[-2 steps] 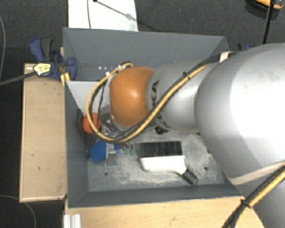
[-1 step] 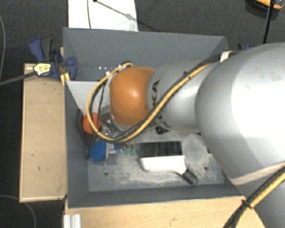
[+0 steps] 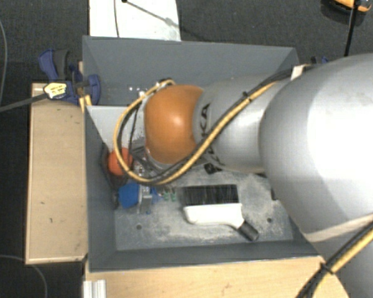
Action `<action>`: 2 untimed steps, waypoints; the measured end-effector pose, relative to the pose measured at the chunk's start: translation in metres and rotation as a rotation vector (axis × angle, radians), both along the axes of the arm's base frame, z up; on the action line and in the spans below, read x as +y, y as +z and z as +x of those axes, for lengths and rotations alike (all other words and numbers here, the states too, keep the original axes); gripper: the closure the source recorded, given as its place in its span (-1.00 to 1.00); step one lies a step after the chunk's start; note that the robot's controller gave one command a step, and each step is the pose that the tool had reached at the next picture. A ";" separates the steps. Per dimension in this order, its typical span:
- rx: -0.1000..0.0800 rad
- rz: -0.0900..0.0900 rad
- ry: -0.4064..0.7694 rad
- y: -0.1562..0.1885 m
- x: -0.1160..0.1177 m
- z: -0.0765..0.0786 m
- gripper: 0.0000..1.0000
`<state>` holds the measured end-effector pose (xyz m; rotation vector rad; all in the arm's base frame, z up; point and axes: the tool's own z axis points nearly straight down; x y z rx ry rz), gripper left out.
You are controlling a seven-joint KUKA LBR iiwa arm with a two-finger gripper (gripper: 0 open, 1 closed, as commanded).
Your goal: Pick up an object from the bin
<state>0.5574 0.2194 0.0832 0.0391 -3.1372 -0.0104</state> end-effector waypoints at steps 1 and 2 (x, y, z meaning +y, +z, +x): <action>-0.002 0.000 -0.002 0.008 0.000 0.001 1.00; 0.000 -0.001 -0.003 0.019 -0.001 0.000 1.00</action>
Offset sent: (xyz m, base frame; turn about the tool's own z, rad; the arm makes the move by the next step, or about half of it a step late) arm -0.0001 0.0001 0.0649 0.0000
